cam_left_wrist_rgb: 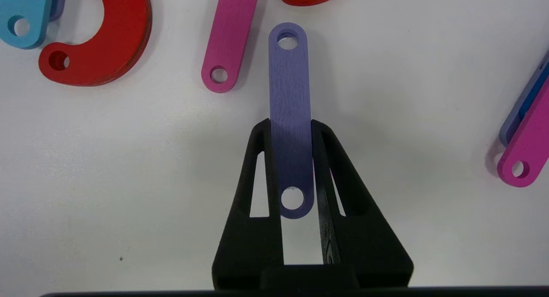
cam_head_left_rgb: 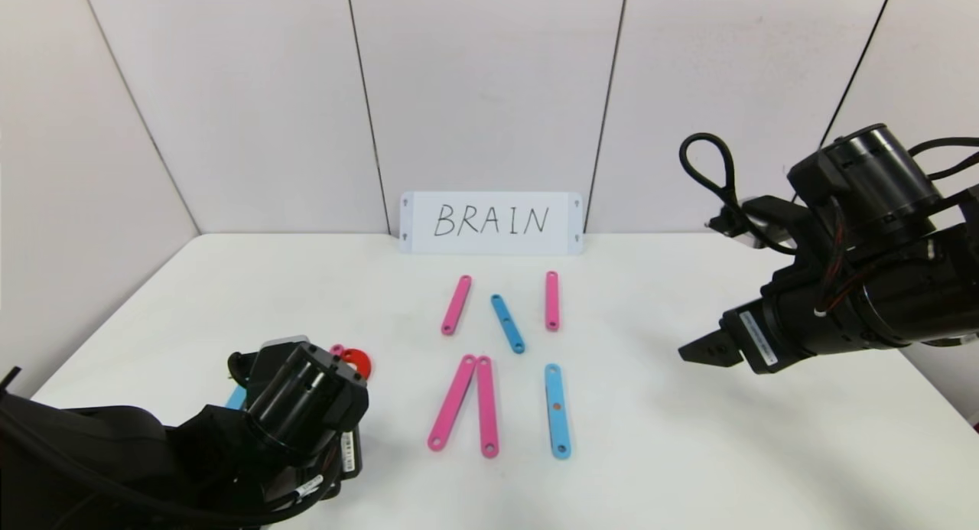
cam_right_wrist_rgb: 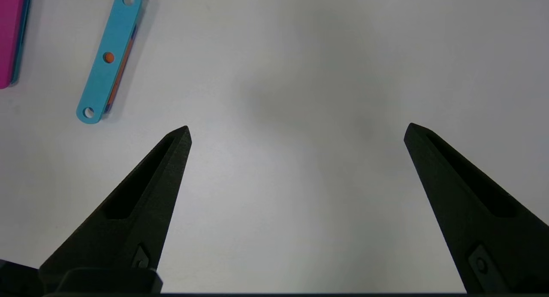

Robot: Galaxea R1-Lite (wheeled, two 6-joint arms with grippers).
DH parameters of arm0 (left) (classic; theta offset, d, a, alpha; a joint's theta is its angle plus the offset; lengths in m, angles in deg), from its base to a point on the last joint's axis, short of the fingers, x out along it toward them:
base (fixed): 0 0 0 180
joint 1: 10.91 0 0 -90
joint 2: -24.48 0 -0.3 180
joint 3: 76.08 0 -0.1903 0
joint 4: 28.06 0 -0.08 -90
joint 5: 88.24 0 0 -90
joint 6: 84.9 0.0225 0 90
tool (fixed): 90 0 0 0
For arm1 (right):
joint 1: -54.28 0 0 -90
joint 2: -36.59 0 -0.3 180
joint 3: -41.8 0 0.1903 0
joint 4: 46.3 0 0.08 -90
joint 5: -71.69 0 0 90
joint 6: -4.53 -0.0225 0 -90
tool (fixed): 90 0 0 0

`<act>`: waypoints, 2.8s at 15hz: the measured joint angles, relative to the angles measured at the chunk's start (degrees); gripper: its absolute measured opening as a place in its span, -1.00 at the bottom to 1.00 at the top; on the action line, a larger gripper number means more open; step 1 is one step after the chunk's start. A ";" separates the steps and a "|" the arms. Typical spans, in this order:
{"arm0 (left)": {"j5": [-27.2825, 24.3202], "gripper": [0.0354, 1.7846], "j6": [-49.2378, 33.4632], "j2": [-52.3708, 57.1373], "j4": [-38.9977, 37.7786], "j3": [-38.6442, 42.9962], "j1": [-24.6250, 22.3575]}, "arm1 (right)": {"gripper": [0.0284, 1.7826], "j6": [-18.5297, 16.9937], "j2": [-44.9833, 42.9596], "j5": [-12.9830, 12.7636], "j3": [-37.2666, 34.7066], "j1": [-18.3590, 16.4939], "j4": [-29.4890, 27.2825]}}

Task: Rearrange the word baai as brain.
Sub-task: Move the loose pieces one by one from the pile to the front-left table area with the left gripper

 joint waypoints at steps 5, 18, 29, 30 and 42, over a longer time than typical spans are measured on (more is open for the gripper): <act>0.27 -0.73 -1.50 -3.25 -2.89 -0.50 0.01 | 0.95 0.00 0.00 0.06 0.00 -0.02 0.00; 2.84 -0.73 -4.17 -6.12 -2.36 -1.60 0.04 | 0.95 0.09 -0.04 0.33 -0.04 -0.02 -0.09; 2.91 -0.73 -4.41 -6.60 -2.78 -2.04 -0.49 | 0.95 0.09 0.00 0.35 -0.09 0.00 -0.11; 2.94 -0.73 -4.39 -6.60 -2.76 -2.04 -0.52 | 0.95 0.09 0.02 0.35 -0.09 0.00 -0.11; 2.91 -0.57 -4.30 -6.79 -2.86 -1.82 -1.32 | 0.95 0.09 0.39 0.35 -0.09 0.00 -0.09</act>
